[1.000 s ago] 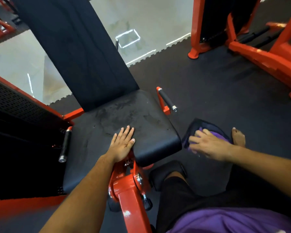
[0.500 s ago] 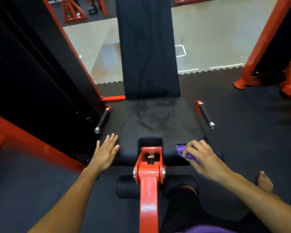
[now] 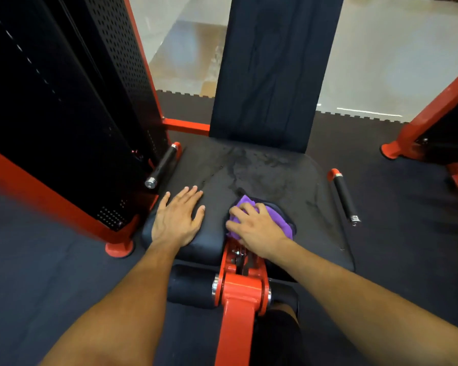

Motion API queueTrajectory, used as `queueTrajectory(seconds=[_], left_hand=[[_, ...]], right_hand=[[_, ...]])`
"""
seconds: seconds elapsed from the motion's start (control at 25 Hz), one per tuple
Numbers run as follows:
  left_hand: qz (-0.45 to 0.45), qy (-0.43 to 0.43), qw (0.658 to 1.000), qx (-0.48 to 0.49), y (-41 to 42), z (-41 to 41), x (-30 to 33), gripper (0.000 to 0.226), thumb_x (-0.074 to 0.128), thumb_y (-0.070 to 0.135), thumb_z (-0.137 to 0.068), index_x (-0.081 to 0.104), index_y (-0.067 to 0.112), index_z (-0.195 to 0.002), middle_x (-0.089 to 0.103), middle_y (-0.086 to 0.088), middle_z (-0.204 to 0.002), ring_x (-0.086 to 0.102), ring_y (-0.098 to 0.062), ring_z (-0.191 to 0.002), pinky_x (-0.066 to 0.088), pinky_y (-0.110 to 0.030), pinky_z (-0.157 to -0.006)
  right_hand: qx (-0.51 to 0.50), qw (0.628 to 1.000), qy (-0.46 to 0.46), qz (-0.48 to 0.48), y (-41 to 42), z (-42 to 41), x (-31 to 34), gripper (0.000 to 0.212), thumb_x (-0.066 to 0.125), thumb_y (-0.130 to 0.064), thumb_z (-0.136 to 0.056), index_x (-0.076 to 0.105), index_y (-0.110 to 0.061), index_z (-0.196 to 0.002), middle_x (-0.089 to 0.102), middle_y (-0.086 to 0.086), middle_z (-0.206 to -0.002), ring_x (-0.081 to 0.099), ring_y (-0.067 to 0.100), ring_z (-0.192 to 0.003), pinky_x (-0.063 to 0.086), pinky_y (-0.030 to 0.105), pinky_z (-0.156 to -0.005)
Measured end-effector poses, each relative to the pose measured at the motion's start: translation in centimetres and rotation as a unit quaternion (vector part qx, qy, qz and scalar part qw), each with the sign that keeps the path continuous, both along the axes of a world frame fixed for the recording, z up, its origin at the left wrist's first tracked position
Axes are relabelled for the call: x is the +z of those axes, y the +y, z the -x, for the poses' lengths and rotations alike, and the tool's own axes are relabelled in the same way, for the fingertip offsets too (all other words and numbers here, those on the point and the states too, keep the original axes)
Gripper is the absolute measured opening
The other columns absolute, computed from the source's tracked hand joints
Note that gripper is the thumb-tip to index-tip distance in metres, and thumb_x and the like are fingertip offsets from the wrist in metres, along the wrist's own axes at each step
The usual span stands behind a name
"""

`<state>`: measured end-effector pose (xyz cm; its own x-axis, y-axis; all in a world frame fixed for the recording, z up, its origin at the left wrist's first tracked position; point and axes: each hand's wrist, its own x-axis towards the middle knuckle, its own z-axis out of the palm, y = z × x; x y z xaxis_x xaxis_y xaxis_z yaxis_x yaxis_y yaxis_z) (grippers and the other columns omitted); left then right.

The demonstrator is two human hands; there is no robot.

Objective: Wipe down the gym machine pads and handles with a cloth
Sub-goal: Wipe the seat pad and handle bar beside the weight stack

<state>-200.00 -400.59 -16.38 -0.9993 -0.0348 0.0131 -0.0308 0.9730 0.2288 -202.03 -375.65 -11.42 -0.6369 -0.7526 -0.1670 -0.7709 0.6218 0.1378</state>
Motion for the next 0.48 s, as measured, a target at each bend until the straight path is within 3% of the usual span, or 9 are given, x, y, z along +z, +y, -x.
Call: queueTrajectory(seconds=[0.16, 0.28, 0.4, 0.48], left_hand=[[-0.004, 0.03, 1.0, 0.005, 0.1, 0.4, -0.4, 0.062, 0.025, 0.052, -0.101, 0.049, 0.028, -0.152, 0.042, 0.011, -0.161, 0.031, -0.006, -0.151, 0.014, -0.043, -0.128], [-0.002, 0.033, 0.999, 0.007, 0.1, 0.2, -0.4, 0.06, 0.026, 0.051, -0.102, 0.048, 0.028, -0.153, 0.042, 0.011, -0.161, 0.03, -0.006, -0.152, 0.014, -0.043, -0.128], [0.002, 0.031, 0.999, 0.011, 0.1, 0.3, -0.3, 0.059, 0.026, 0.051, -0.103, 0.047, 0.029, -0.153, 0.041, 0.011, -0.161, 0.029, -0.005, -0.152, 0.013, -0.043, -0.128], [0.01, 0.025, 1.0, 0.009, 0.1, 0.3, -0.3, 0.059, 0.025, 0.051, -0.103, 0.045, 0.029, -0.154, 0.039, 0.012, -0.162, 0.027, -0.005, -0.152, 0.012, -0.043, -0.128]], right_hand=[[-0.015, 0.99, -0.043, -0.134, -0.1, -0.7, 1.4, 0.027, 0.058, -0.017, -0.09, 0.064, -0.025, -0.115, 0.046, 0.009, -0.12, 0.053, 0.032, -0.096, 0.039, 0.038, -0.066], [-0.085, 0.966, -0.1, -0.222, -1.0, 0.6, 3.1, 0.029, 0.056, -0.018, -0.096, 0.06, -0.018, -0.125, 0.051, 0.012, -0.124, 0.06, 0.033, -0.106, 0.045, 0.037, -0.073], [-0.071, 0.968, -0.168, -0.172, -1.0, 2.2, 4.4, 0.027, 0.06, -0.024, -0.091, 0.064, -0.025, -0.118, 0.054, 0.007, -0.119, 0.062, 0.031, -0.103, 0.043, 0.036, -0.07], [-0.009, 0.986, -0.122, -0.116, -0.7, 1.8, 3.8, 0.03, 0.058, -0.026, -0.093, 0.062, -0.03, -0.122, 0.046, 0.005, -0.118, 0.057, 0.03, -0.1, 0.042, 0.038, -0.066]])
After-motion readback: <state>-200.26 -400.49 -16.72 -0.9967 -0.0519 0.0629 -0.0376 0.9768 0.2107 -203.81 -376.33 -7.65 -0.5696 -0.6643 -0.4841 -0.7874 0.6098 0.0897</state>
